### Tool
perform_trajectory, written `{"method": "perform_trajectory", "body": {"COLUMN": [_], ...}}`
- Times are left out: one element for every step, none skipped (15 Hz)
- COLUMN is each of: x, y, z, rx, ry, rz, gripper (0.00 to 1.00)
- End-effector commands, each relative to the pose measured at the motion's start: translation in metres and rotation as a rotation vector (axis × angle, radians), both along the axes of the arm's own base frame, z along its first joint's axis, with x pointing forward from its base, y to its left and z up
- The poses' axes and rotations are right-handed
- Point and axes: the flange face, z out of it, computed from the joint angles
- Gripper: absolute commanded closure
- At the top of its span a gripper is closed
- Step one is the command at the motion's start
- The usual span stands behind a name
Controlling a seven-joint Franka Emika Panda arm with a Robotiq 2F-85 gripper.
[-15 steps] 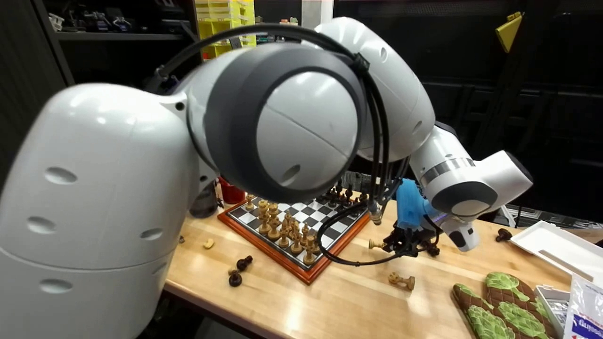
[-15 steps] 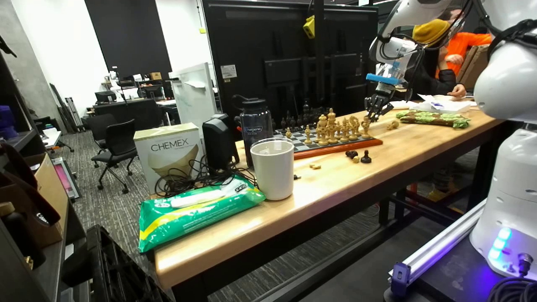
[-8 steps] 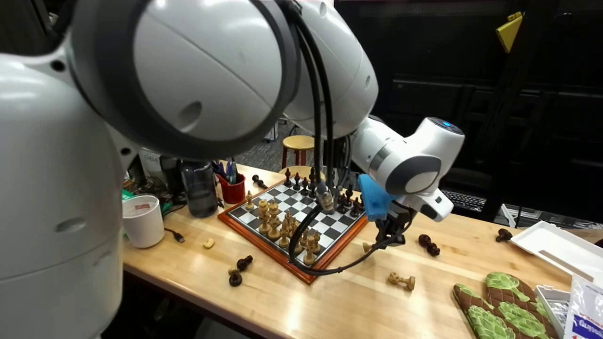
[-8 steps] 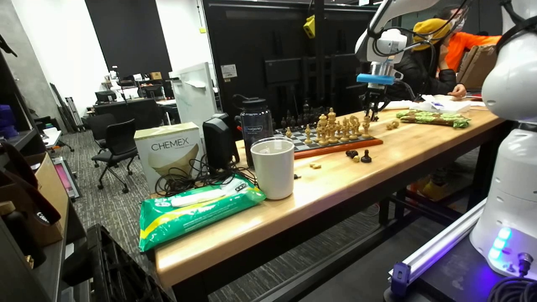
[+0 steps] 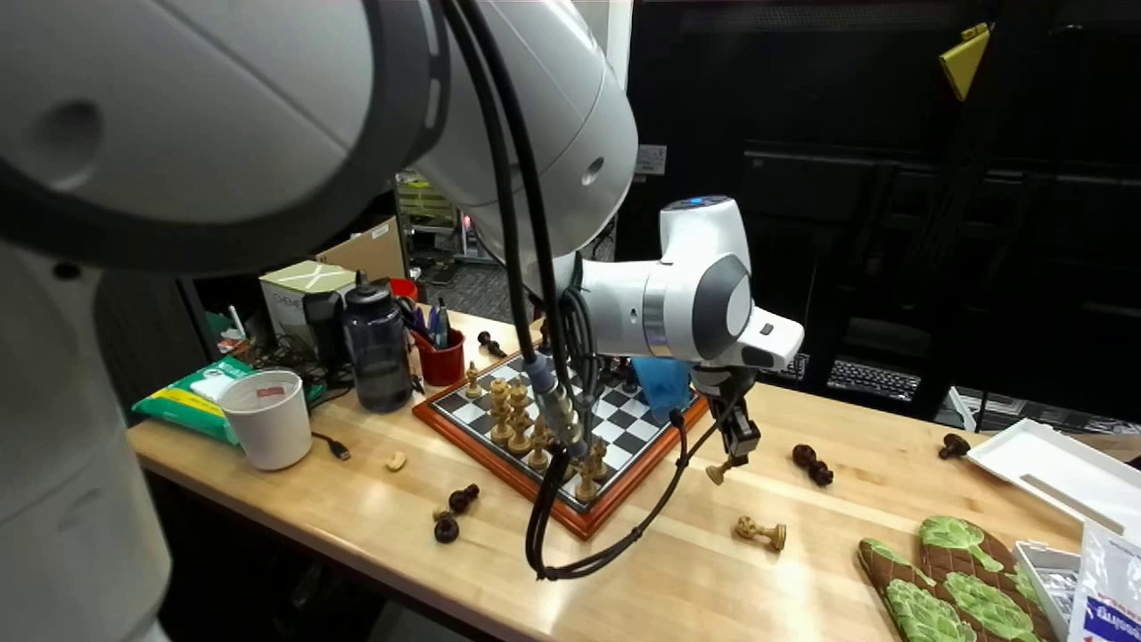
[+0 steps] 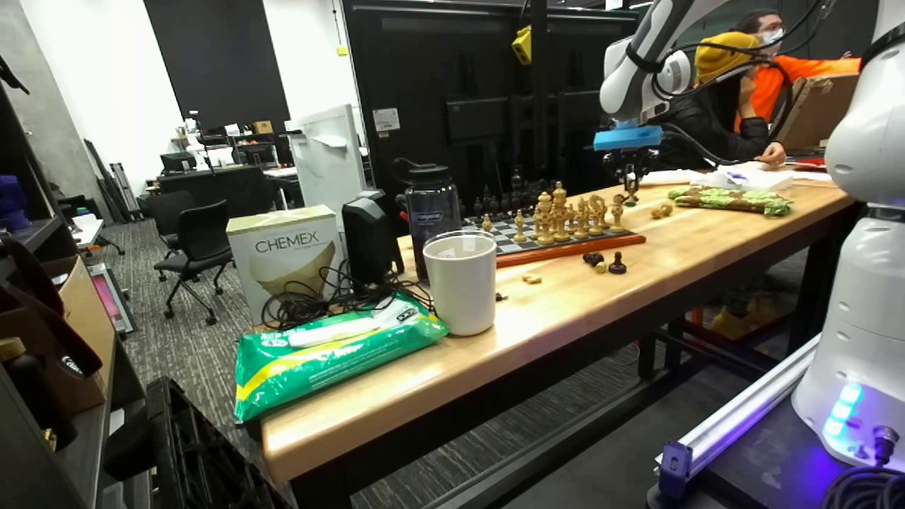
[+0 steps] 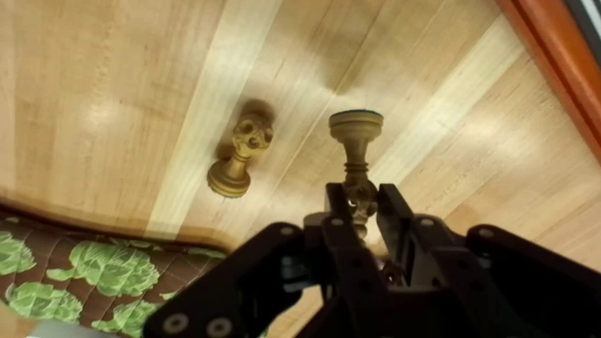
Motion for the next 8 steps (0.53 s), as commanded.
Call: {"method": "perform_trajectory", "body": {"x": [-0.014, -0.015, -0.016, -0.016, -0.016, -0.016, -0.016, -0.016], "y": [0.013, 0.014, 0.015, 0.017, 0.018, 0.020, 0.021, 0.022], "z": [0.001, -0.002, -0.006, -0.009, -0.015, -0.018, -0.023, -0.026], "rx": [-0.134, -0.174, -0.196, -0.224, -0.243, -0.260, -0.276, -0.297], "ry": [-0.027, -0.029, -0.033, -0.037, -0.044, -0.051, -0.061, -0.070], "rz": [0.030, 0.039, 0.051, 0.060, 0.074, 0.091, 0.109, 0.127], "gripper": [0.95, 0.95, 0.95, 0.95, 0.95, 0.95, 0.95, 0.95]}}
